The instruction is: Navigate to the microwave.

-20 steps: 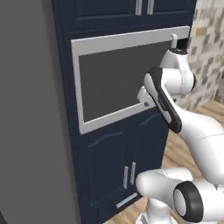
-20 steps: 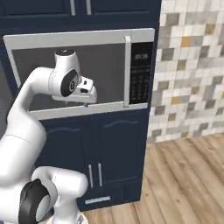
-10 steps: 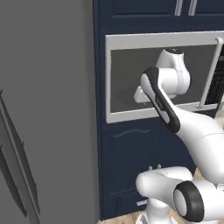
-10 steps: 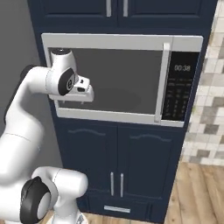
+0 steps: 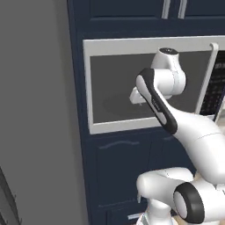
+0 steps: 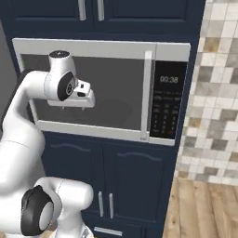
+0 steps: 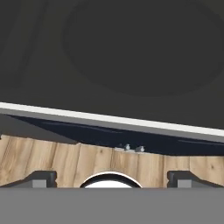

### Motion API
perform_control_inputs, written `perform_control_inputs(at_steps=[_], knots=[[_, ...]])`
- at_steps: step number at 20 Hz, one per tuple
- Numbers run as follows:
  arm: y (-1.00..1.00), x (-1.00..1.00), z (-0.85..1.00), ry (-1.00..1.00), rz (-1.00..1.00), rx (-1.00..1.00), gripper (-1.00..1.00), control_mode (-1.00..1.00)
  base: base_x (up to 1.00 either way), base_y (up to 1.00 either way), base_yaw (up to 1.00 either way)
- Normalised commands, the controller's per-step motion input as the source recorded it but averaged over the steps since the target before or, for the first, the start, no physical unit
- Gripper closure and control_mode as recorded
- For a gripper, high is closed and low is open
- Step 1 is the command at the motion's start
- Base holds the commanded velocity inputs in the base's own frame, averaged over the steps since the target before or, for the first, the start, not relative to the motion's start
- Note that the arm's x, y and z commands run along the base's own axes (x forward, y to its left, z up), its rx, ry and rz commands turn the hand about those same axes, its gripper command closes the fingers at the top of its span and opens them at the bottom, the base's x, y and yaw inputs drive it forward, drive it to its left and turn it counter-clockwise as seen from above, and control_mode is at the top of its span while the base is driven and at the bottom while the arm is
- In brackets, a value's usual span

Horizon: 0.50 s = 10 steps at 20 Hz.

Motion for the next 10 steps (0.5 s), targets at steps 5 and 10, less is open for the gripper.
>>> perform_control_inputs(at_steps=[5, 10], knots=[[0.0, 0.0, 0.0, 0.0, 0.0, 0.0, -1.0, 1.0, 0.38, -0.36, 0.0], [0.0, 0.0, 0.0, 0.0, 0.0, 0.0, -1.0, 1.0, 0.56, -0.02, 0.0]])
